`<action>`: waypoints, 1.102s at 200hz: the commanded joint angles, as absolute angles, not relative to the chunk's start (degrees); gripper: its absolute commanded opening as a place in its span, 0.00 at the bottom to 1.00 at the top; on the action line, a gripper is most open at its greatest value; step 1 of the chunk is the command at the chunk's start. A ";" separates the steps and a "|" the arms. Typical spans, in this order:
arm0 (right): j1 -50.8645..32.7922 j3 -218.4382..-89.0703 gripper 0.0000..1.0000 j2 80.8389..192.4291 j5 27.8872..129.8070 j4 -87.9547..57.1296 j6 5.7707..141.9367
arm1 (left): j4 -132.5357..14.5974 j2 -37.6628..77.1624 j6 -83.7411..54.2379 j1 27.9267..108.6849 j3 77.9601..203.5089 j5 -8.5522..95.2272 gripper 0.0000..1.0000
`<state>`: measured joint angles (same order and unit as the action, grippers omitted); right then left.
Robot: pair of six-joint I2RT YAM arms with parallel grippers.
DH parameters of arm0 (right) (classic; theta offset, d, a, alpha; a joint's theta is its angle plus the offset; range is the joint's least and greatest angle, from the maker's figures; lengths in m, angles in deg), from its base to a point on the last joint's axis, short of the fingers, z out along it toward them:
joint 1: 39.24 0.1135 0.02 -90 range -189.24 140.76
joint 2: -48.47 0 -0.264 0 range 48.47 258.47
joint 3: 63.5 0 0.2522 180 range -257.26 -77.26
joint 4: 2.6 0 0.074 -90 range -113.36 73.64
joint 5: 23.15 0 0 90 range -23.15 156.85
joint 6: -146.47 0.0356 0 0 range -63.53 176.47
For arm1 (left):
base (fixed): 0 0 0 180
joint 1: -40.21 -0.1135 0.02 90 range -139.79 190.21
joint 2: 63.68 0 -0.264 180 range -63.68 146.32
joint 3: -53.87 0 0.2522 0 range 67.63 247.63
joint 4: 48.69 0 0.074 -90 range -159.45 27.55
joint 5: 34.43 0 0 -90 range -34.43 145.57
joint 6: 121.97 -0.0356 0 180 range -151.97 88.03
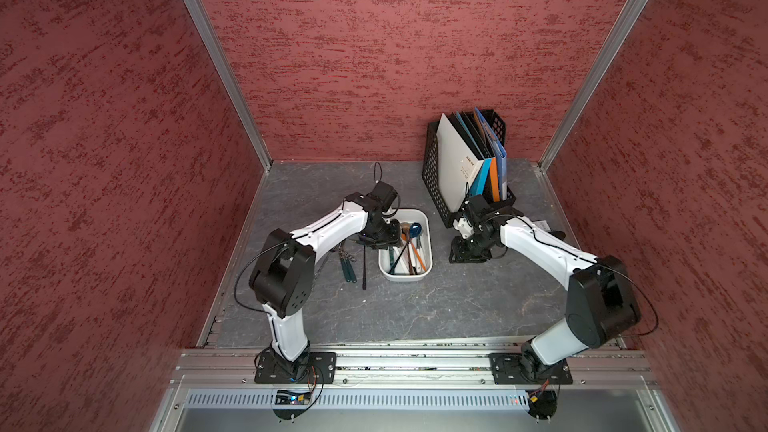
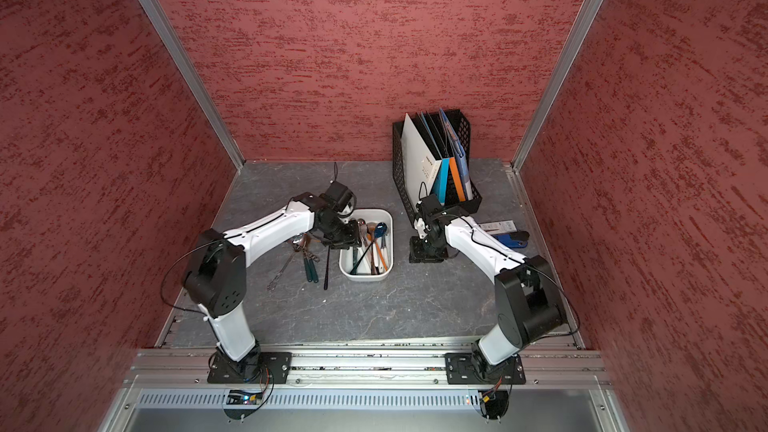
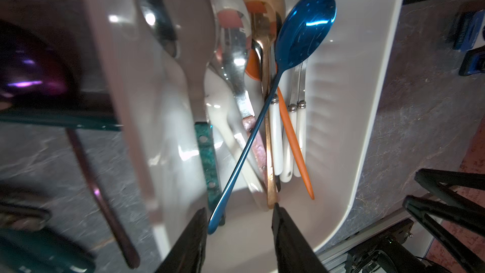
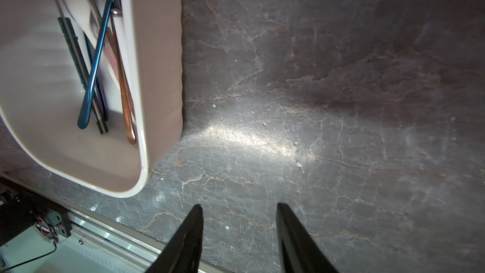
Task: Put the spoon into the storage box
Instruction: Place the spoon in the storage box, then pick up the spoon from the center of the board.
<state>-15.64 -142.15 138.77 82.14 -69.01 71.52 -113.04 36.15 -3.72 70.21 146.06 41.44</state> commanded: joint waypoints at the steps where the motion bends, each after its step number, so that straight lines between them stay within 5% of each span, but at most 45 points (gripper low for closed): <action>1: -15.29 -142.22 0.48 139.84 82.17 -67.85 70.65 | -117.11 29.71 -4.75 66.10 142.58 44.77 0.45; 72: -15.29 -142.34 0.48 142.25 83.13 -66.32 69.61 | -110.46 20.71 8.82 50.18 129.05 43.97 0.47; 126: -15.25 -140.76 0.48 142.51 81.75 -66.46 67.57 | -102.49 28.10 21.26 48.23 126.96 44.88 0.47; 220: -15.73 -141.60 0.48 146.68 81.78 -66.30 64.03 | -101.31 37.17 23.75 47.15 129.84 47.64 0.40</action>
<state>-15.67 -141.16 146.12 82.20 -66.89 65.59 -102.13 36.11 22.83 47.34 128.12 46.03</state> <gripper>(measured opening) 0.484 0.417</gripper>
